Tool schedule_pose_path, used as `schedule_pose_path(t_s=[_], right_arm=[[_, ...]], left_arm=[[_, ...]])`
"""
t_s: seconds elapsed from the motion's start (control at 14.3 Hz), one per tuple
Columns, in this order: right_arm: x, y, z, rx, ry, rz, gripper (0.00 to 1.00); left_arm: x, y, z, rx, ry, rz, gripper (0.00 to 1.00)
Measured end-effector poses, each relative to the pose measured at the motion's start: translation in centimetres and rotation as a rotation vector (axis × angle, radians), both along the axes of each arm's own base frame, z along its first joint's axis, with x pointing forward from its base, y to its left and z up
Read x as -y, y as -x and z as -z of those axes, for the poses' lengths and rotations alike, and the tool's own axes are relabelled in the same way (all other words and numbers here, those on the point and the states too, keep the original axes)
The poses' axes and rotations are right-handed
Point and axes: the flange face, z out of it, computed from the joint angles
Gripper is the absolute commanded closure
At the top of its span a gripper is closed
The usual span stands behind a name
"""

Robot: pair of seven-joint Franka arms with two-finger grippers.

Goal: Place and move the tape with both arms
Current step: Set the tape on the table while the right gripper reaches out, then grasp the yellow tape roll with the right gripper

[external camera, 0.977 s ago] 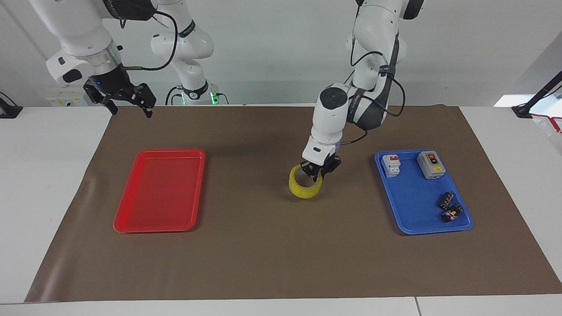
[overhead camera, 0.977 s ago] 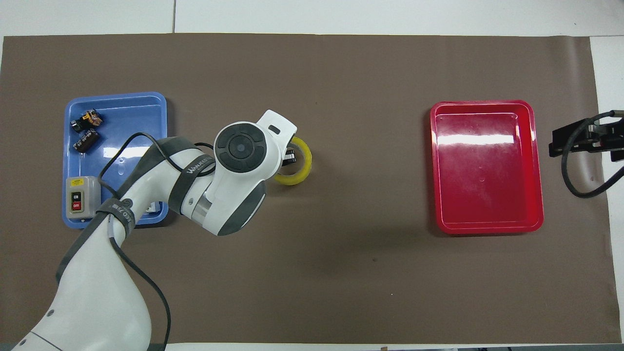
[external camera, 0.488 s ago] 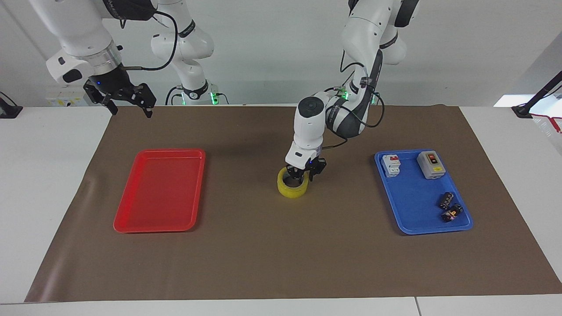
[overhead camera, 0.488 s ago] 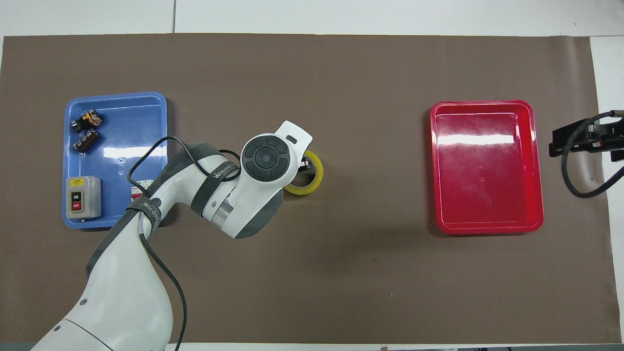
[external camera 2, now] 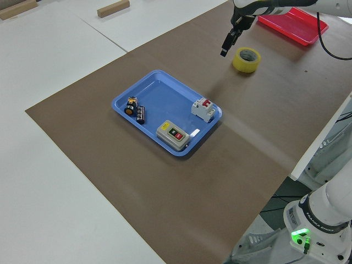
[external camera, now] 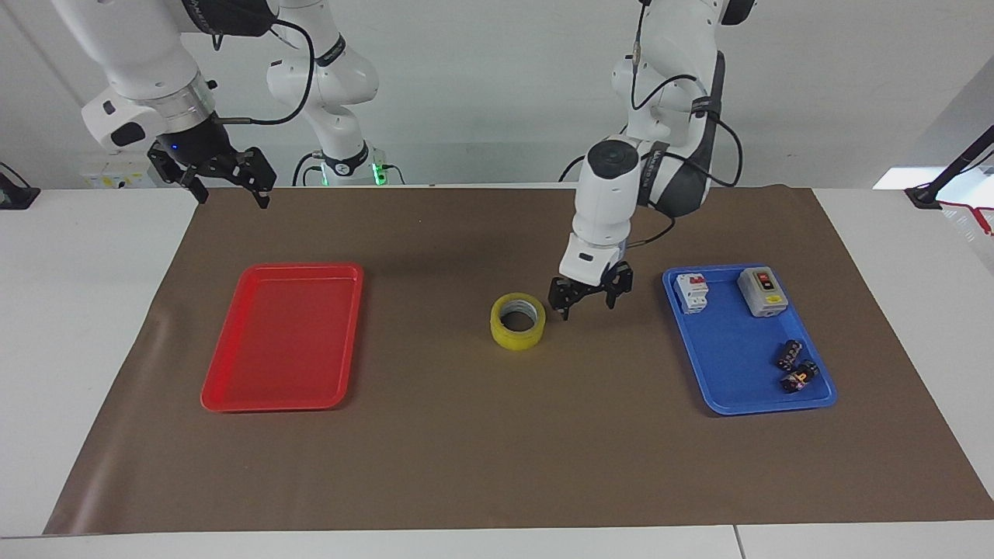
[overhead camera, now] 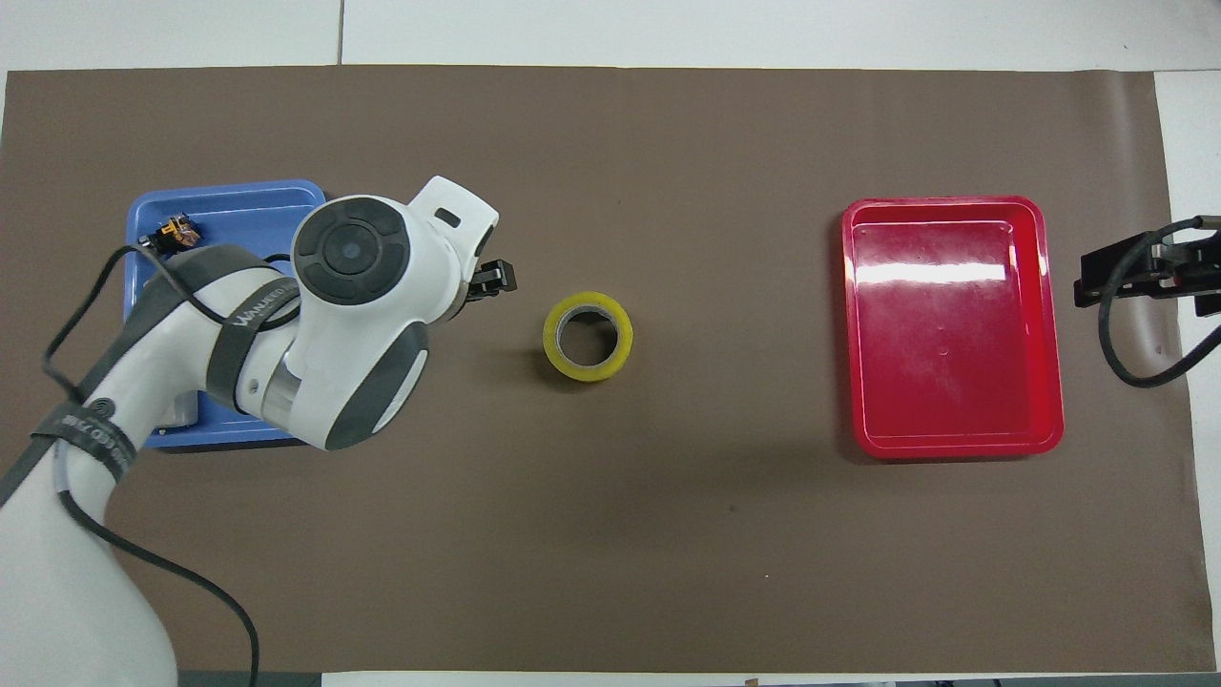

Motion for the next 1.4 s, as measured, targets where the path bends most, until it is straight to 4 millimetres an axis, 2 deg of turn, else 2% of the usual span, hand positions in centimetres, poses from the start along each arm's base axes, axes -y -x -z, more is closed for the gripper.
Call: schedule_pose_path(t_s=[0.21,0.35,0.49,0.63,0.77,0.98,1.12,1.4], right_arm=[[-0.1,-0.1,0.2,0.002,0.0,-0.001,0.0],[-1.0,-0.3,0.4,0.014,-0.003,-0.02,0.0],[-4.0,-0.6,1.2,0.031,-0.004,-0.076,0.0],[-7.9,-0.7,2.4,0.034,-0.021,-0.142,0.0],[-12.3,-1.4,4.5,0.04,-0.057,-0.213,0.0],[-20.5,-2.8,9.2,0.074,-0.089,-0.27,0.0],[-25.3,-3.1,12.3,0.088,-0.108,-0.291,0.0],[-31.6,-2.6,18.1,0.147,-0.149,-0.319,0.0]], left_arm=[[-6.8,-0.9,-3.4,-0.049,-0.027,0.049,0.0],[-11.6,-0.7,-5.9,-0.092,-0.019,0.083,0.0],[-15.8,-0.1,-8.5,-0.112,-0.013,0.103,0.0],[-18.6,0.5,-10.7,-0.123,0.013,0.105,0.0],[-19.8,0.6,-12.8,-0.127,0.018,0.107,0.0],[-21.3,0.1,-15.6,-0.131,0.035,0.115,0.0],[-22.3,-0.7,-17.2,-0.136,0.047,0.106,0.0],[-23.1,-1.6,-17.9,-0.145,0.065,0.094,0.0]])
